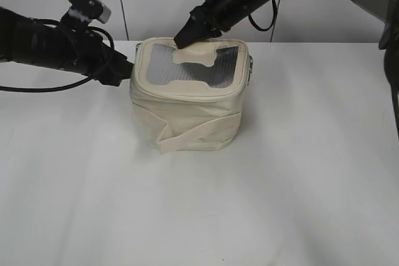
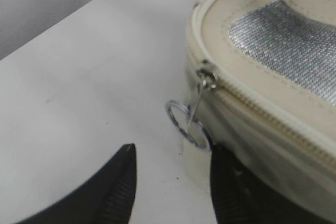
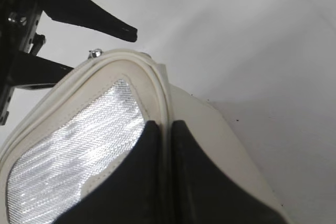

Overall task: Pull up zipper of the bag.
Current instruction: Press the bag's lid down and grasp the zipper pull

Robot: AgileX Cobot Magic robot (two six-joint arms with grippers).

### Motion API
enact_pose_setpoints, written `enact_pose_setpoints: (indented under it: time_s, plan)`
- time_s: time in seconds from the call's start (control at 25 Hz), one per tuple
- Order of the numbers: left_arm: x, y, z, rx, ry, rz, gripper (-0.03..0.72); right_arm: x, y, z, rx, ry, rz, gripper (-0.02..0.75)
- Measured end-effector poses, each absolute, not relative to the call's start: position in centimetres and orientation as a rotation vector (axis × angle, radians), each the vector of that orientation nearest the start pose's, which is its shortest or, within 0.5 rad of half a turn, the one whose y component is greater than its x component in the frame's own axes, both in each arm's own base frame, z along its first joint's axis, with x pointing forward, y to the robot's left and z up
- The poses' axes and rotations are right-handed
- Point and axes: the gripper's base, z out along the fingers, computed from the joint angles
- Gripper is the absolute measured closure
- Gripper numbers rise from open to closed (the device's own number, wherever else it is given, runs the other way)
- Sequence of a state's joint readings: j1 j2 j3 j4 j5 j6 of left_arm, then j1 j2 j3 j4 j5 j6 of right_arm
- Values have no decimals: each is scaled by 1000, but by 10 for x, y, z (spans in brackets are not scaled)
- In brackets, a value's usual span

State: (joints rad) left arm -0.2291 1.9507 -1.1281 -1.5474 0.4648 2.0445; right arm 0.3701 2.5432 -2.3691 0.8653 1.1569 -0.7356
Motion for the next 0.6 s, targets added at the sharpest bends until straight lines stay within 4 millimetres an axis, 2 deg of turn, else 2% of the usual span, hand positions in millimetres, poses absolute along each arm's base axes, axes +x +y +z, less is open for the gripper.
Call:
enact_pose_setpoints:
  time_s: [0.2, 0.44, 0.6]
  plan:
    - [384, -128, 165, 1015, 1973, -396, 315, 479, 253, 193, -1056, 2261, 1030, 696]
    - [387, -130, 166, 911, 2005, -377, 315, 480, 253, 193, -1051, 2259, 1027, 696]
    - [386, -132, 166, 930, 1988, -367, 315, 480, 253, 193, -1051, 2259, 1027, 696]
